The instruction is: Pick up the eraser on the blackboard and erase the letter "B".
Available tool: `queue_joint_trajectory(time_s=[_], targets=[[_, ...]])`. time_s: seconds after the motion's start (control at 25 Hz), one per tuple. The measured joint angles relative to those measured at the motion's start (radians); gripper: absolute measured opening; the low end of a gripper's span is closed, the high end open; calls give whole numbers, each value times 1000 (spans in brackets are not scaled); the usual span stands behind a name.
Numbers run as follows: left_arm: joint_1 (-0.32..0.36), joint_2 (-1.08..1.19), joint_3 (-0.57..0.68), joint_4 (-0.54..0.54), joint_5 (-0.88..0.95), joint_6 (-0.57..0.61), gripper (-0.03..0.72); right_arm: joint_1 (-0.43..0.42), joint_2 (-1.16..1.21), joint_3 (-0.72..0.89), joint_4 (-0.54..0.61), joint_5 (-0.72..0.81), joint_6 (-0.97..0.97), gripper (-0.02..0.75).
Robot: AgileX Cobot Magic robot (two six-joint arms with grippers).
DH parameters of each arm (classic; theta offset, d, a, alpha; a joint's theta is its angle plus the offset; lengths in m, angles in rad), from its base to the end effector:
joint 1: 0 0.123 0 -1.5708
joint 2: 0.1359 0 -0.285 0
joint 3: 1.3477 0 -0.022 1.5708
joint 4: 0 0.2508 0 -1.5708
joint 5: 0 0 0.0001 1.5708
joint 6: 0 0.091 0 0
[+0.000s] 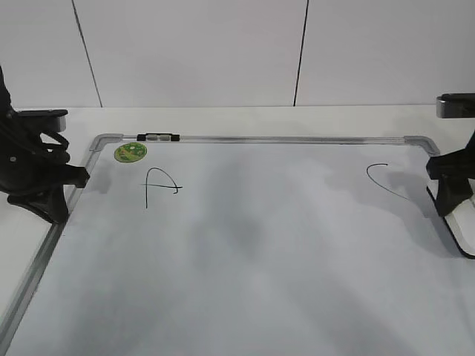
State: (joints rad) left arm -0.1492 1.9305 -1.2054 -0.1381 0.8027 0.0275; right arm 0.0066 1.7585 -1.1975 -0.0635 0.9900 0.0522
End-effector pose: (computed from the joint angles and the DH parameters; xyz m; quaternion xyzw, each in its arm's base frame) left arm 0.3568 -0.0628 0.1523 0.0434 0.9956 -0.0565 0.0616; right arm 0.3335 -0.0026 0.2080 0.0068 0.9982 -0.0259 0.0542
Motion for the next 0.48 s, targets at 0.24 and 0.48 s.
queue_joint_trajectory(time_s=[0.24, 0.48], targets=[[0, 0, 0, 0, 0, 0, 22, 0, 0, 0, -12, 0, -4, 537], [0, 0, 0, 0, 0, 0, 22, 0, 19, -2, -12, -2, -4, 537]])
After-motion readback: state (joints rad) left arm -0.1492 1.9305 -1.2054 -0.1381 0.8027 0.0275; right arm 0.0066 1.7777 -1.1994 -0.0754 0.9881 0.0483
